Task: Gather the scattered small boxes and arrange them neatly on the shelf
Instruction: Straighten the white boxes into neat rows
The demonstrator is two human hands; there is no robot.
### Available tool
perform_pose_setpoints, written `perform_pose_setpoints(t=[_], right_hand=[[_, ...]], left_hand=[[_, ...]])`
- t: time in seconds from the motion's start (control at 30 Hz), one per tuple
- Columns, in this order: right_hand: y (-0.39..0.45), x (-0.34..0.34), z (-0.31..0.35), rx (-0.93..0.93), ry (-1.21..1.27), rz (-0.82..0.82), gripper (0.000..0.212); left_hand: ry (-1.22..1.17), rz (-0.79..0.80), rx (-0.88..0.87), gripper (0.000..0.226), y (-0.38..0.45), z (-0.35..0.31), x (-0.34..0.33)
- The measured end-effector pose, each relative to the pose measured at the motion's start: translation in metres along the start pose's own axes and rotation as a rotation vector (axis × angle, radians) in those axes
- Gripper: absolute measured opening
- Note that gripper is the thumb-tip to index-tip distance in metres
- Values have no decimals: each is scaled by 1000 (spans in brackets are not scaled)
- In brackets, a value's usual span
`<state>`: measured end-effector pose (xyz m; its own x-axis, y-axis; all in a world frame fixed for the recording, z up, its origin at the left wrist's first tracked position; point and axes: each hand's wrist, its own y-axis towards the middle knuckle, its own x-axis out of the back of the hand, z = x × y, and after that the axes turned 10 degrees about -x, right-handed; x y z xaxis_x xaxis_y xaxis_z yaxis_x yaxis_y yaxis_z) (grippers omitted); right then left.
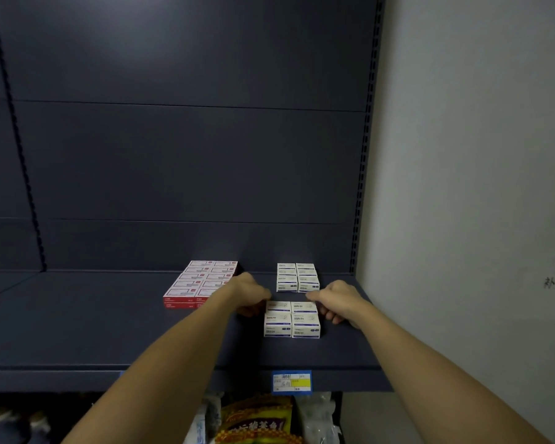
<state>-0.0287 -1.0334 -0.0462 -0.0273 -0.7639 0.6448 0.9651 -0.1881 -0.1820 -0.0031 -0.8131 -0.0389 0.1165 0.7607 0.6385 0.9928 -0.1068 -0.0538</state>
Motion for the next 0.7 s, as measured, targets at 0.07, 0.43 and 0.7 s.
perform_pose_setpoints(t=[0.07,0.43,0.7], right_hand=[[8,-1,-1,-19,30,-54,30],[51,-2,0,-7,162,-261,27],[83,-9,9,-2,150,-255,20]], left_hand=[[-4,-50,15,19,7,2,0],[-10,-254,-57,18,44,11,-7],[12,-269,-102,24,82,8,-18]])
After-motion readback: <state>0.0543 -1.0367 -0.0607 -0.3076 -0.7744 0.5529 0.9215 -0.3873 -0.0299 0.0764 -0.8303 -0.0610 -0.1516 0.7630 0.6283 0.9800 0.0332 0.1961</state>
